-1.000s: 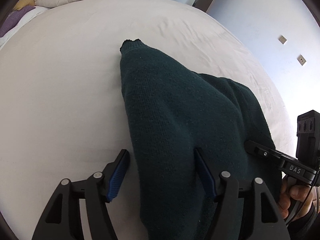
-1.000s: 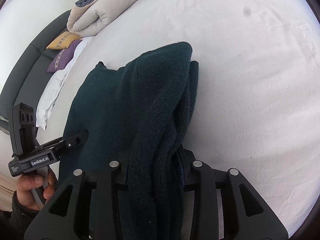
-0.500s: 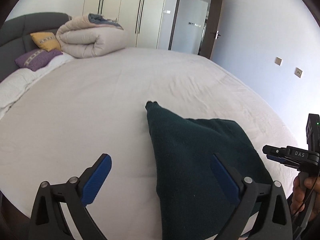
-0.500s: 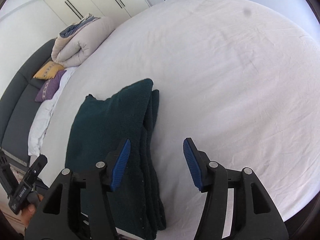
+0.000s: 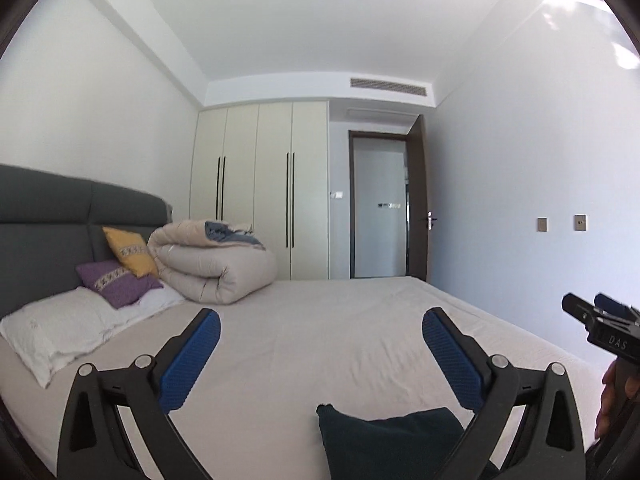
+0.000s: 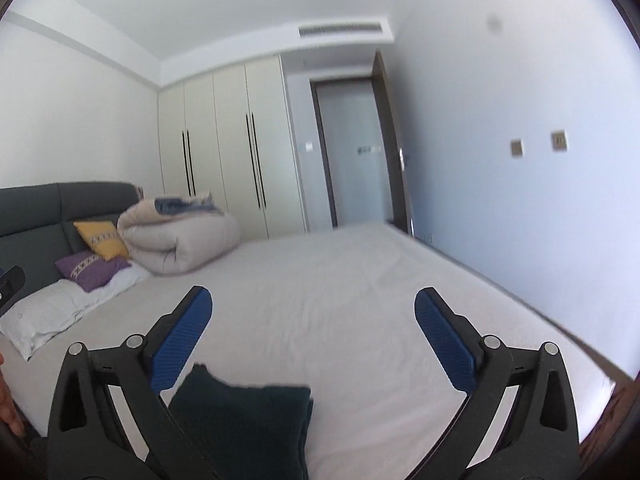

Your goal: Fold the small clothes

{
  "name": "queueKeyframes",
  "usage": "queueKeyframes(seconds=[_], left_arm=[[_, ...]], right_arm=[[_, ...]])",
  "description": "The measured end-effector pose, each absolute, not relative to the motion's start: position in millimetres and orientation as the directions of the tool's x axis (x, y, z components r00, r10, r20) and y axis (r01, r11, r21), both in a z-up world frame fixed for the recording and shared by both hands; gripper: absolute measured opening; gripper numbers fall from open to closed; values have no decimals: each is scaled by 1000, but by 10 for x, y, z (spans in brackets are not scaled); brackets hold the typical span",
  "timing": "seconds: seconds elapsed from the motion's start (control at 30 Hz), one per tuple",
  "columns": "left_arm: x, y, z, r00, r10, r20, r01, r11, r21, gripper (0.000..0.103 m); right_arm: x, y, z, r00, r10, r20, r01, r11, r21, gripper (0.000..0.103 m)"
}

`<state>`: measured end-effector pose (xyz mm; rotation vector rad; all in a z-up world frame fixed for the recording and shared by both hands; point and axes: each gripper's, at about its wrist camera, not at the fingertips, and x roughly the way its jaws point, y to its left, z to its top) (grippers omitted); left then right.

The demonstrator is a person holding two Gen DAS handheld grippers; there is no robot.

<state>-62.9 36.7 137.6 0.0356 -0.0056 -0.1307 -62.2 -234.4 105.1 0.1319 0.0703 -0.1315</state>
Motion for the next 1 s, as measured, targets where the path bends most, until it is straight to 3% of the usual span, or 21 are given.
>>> queueKeyframes(seconds=[0.07, 0.23, 0.33, 0.5, 0.6, 0.83, 1.0], left_arm=[[-715, 311, 1500, 988, -148, 31, 144, 983, 118, 103], [-877, 219, 1581, 989, -140, 39, 132, 978, 163, 103], [-833, 188, 1530, 983, -180, -32, 183, 974, 136, 103], [-628, 117, 1347, 958, -205, -202, 221, 974, 55, 103], [-543, 42, 1154, 951, -175, -257, 190, 981, 38, 103], [-249, -109, 589, 879, -38, -475, 95, 991, 96, 103], [-116, -117, 128, 756, -68, -651, 113, 993, 27, 103]], right_arm=[[-754, -2299, 1234, 991, -129, -16, 130, 987, 96, 103], [-950, -2271, 1504, 996, -88, 11, 87, 994, 63, 103], [-1081, -2246, 1556, 996, -83, 31, 82, 996, 22, 103], [-1090, -2299, 1513, 996, -66, -54, 66, 998, 12, 103], [-1055, -2376, 1420, 993, -53, -106, 59, 997, 58, 103], [-683, -2340, 896, 923, -55, -382, 74, 997, 35, 103], [-478, -2241, 472, 868, -80, -489, 110, 993, 32, 103]])
